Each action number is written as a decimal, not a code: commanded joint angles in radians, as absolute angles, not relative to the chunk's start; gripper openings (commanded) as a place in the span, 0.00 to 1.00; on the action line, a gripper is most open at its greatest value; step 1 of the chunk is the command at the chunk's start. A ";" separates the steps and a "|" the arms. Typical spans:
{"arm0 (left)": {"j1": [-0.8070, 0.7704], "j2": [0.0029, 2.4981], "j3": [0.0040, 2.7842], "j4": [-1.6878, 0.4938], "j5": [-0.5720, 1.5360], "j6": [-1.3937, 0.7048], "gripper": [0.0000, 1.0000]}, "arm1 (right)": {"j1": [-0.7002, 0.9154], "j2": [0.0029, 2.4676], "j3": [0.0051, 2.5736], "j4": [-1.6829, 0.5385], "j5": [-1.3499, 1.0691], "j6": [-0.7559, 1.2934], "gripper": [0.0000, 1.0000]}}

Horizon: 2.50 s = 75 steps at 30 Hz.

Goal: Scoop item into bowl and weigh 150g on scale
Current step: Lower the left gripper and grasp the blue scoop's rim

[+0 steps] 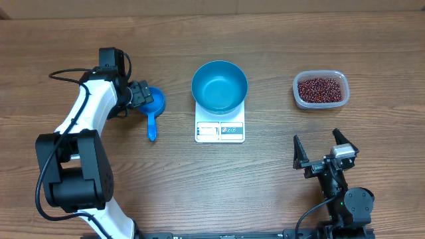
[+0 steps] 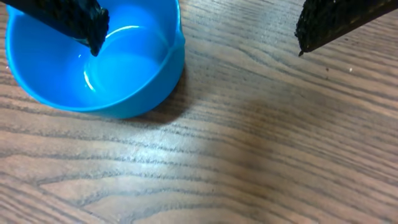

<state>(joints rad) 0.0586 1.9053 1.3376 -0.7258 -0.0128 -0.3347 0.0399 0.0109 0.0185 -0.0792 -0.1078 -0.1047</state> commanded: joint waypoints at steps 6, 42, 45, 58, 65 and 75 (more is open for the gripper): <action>0.051 1.909 1.356 -0.691 0.035 -0.116 1.00 | 0.037 0.003 0.008 -0.075 -0.114 -0.110 1.00; 0.051 1.910 1.341 -0.721 0.015 0.021 0.97 | 0.037 0.003 0.008 -0.075 -0.114 -0.110 1.00; 0.051 1.910 1.345 -0.725 0.015 0.023 1.00 | 0.037 0.003 0.008 -0.075 -0.114 -0.110 1.00; 0.050 1.975 1.463 -0.823 0.015 0.031 1.00 | 0.037 0.003 0.008 -0.075 -0.114 -0.110 1.00; 0.050 2.068 1.559 -0.889 0.019 0.031 1.00 | 0.037 0.003 0.008 -0.075 -0.114 -0.110 1.00; 0.039 2.074 1.556 -0.893 -0.023 0.074 1.00 | 0.037 0.003 0.008 -0.075 -0.114 -0.110 1.00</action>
